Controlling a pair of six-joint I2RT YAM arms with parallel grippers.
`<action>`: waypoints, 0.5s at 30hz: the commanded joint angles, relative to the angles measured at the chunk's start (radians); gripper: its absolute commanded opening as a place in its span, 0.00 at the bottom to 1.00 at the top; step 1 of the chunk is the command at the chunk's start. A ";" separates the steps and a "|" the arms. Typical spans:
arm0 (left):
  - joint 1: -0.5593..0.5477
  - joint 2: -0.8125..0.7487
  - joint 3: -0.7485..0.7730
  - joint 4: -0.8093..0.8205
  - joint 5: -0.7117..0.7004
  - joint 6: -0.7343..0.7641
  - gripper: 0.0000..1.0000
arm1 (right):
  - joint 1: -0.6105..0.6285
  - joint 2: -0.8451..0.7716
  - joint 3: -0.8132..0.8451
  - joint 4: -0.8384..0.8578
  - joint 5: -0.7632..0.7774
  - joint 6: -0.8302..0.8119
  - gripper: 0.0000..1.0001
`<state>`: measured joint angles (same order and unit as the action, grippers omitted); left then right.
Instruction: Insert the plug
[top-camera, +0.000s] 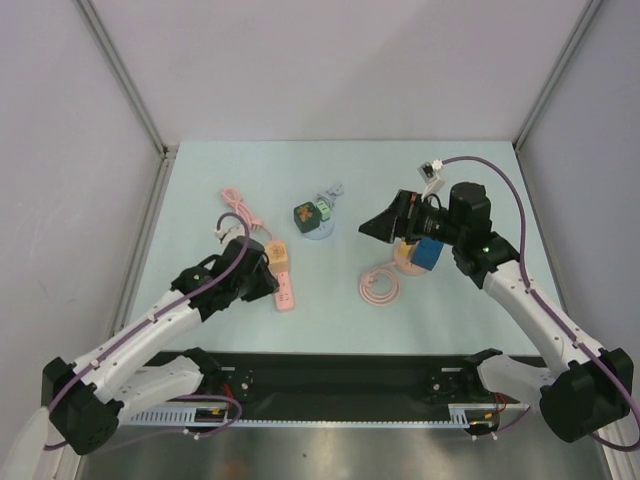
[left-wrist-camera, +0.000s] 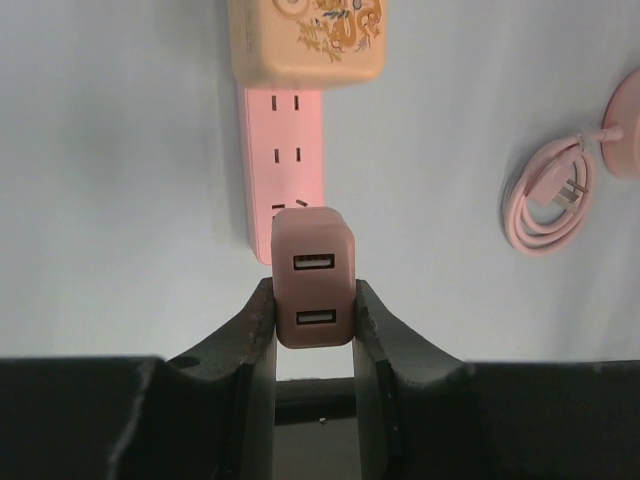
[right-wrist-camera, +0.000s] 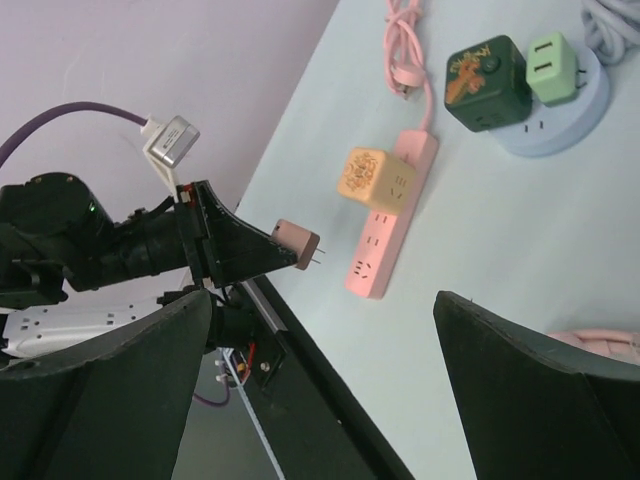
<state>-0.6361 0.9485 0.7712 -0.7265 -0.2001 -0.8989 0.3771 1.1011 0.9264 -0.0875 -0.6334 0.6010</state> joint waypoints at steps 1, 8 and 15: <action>-0.057 -0.008 -0.022 0.064 -0.093 -0.118 0.00 | -0.023 -0.038 -0.012 -0.034 -0.014 -0.041 1.00; -0.131 0.056 -0.029 0.087 -0.134 -0.115 0.00 | -0.038 -0.057 -0.032 -0.043 -0.028 -0.053 1.00; -0.198 0.157 -0.001 0.088 -0.165 -0.086 0.00 | -0.044 -0.049 -0.037 -0.041 -0.045 -0.056 1.00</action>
<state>-0.8196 1.1004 0.7403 -0.6624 -0.3210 -0.9863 0.3378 1.0691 0.8906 -0.1406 -0.6559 0.5632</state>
